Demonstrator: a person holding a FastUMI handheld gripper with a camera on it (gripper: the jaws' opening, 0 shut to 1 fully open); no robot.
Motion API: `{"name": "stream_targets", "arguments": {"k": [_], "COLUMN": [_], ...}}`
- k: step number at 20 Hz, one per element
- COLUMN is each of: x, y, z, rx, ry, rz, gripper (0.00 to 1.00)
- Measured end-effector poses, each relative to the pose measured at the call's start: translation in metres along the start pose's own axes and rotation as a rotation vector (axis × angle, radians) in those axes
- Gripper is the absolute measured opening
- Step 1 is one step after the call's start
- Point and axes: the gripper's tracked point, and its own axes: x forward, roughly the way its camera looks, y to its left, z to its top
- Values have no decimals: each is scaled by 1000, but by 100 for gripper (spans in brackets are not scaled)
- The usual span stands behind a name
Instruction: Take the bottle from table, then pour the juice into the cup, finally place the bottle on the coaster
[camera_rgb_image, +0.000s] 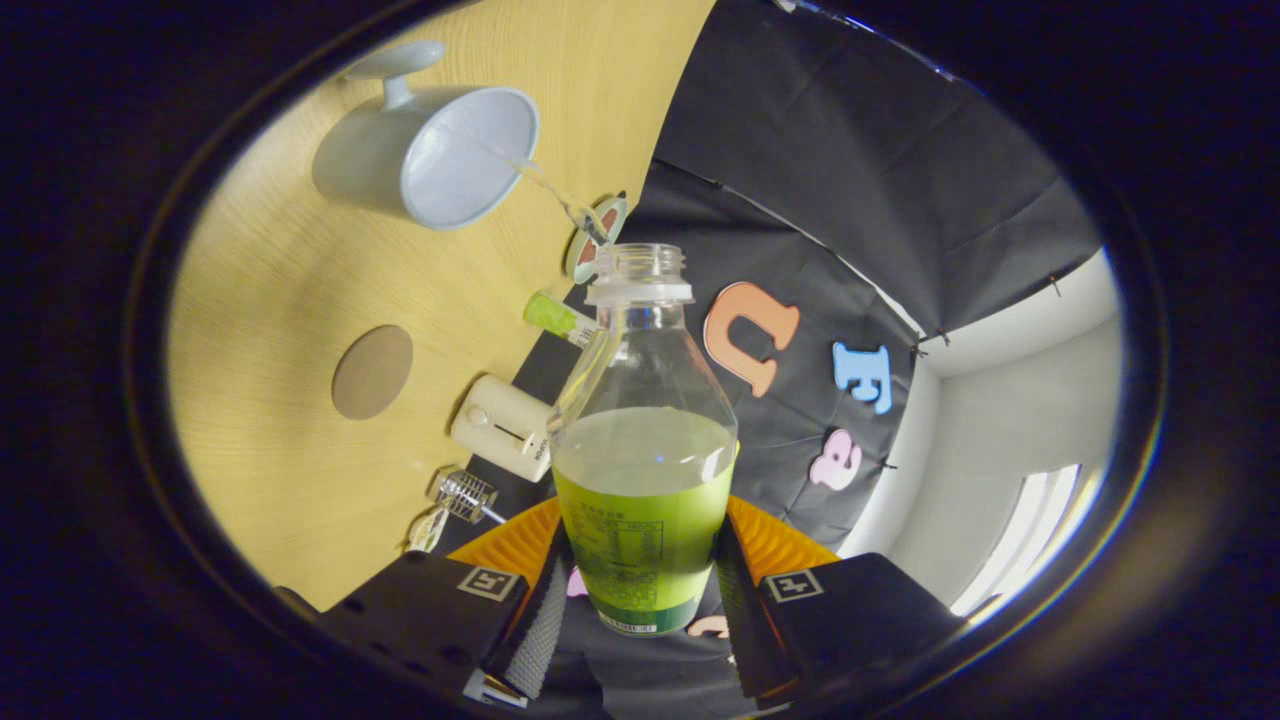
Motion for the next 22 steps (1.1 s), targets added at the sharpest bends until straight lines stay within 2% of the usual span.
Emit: {"name": "stream_targets", "arguments": {"k": [14,22], "x": [2,7], "y": [-50,-57], "z": [-8,-4], "rx": [-66,-77], "ry": [12,7], "rz": [-123,-135], "gripper": [74,75]}}
